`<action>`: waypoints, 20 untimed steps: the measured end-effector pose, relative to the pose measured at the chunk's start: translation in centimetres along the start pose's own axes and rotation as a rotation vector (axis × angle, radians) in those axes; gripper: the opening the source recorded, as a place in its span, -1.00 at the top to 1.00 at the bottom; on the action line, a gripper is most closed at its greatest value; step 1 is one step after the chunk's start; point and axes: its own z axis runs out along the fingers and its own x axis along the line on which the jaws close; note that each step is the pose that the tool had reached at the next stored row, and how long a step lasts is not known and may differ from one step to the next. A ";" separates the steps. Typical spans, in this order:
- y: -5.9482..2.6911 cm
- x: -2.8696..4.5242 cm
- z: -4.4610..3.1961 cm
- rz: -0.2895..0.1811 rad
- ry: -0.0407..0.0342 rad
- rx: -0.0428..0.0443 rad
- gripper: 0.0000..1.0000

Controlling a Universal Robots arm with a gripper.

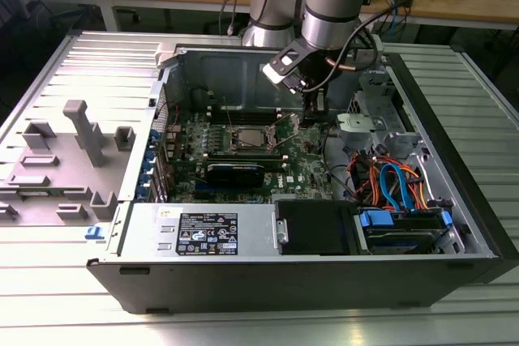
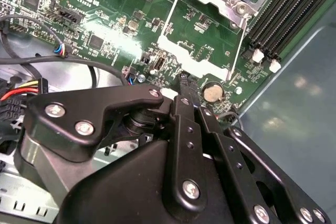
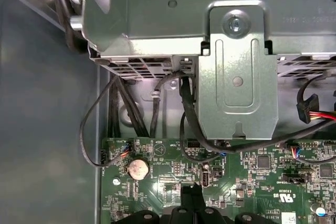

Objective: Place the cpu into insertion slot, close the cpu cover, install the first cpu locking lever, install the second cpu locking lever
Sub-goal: 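Close the cpu cover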

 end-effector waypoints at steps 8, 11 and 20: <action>-0.37 -0.01 0.30 -0.001 0.0002 0.0031 0.79; -0.52 -0.01 0.30 -0.001 0.0002 0.0032 0.79; -0.63 -0.01 0.30 -0.001 0.0004 0.0035 0.79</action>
